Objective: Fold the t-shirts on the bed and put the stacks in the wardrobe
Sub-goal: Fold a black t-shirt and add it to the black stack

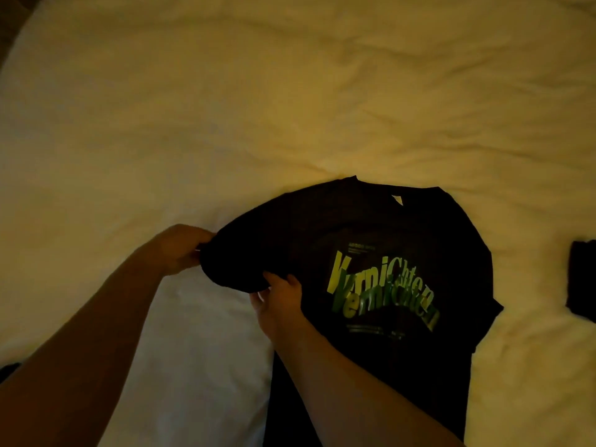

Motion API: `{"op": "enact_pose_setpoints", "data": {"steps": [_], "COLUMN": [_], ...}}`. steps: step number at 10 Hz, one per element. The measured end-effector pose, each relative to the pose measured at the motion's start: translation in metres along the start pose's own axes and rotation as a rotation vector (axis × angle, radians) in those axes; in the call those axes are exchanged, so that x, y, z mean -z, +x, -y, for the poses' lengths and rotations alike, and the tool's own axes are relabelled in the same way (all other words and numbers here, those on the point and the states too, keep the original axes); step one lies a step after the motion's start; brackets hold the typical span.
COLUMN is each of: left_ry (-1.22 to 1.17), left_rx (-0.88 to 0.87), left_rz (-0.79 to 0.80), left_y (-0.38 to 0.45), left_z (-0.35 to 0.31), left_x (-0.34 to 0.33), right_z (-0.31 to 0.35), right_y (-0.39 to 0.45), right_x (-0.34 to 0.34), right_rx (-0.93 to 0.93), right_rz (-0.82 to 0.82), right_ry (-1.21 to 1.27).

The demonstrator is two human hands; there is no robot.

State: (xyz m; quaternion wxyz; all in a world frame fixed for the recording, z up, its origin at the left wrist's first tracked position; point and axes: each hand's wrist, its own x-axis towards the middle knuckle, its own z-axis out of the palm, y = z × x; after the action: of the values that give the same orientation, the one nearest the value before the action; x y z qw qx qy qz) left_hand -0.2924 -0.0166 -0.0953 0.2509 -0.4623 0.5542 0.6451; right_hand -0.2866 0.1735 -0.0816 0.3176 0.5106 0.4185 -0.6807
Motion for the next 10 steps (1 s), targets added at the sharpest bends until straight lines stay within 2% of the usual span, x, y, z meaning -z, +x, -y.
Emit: {"op": "enact_pose_setpoints", "data": {"steps": [1,2,3,4,5,6,7,8,9,10], "left_ry": [0.152,0.092,-0.204,-0.208,-0.321,-0.210,-0.029,-0.249,-0.449,-0.484], "left_rx": [0.027,-0.068,-0.327,-0.575,-0.547,-0.180,-0.115,-0.184,-0.227,-0.261], "left_rz": [0.022,-0.105,-0.369,-0.500,-0.581,-0.505,-0.472,-0.400,-0.440,-0.652], "left_y": [-0.008,-0.012,-0.015,-0.021,-0.017,0.000,0.009,0.012,0.014,0.013], "left_z": [0.000,-0.001,-0.003,0.007,0.023,0.037,0.051,0.049,0.050,0.063], "left_x": [-0.002,0.002,0.007,0.003,0.000,-0.002,-0.012,-0.023,-0.024,-0.022], "right_z": [0.001,-0.001,-0.002,-0.006,-0.011,-0.011,-0.013,-0.013,-0.016,-0.019], "right_y": [-0.002,-0.002,-0.003,-0.005,-0.007,0.001,0.011,0.010,0.020,0.016], "right_x": [0.007,0.012,0.014,0.014,0.011,0.005,0.004,-0.003,-0.004,0.001], "right_rx": [-0.011,0.006,0.008,0.004,-0.003,0.034,-0.014,-0.120,-0.150,-0.150], "right_rz": [-0.017,-0.020,0.000,0.026,0.065,-0.030,-0.087,0.080,0.109,0.160], "right_ry": [-0.006,-0.050,-0.068,-0.135,-0.302,-0.412,-0.441,-0.358,-0.461,-0.689]}}
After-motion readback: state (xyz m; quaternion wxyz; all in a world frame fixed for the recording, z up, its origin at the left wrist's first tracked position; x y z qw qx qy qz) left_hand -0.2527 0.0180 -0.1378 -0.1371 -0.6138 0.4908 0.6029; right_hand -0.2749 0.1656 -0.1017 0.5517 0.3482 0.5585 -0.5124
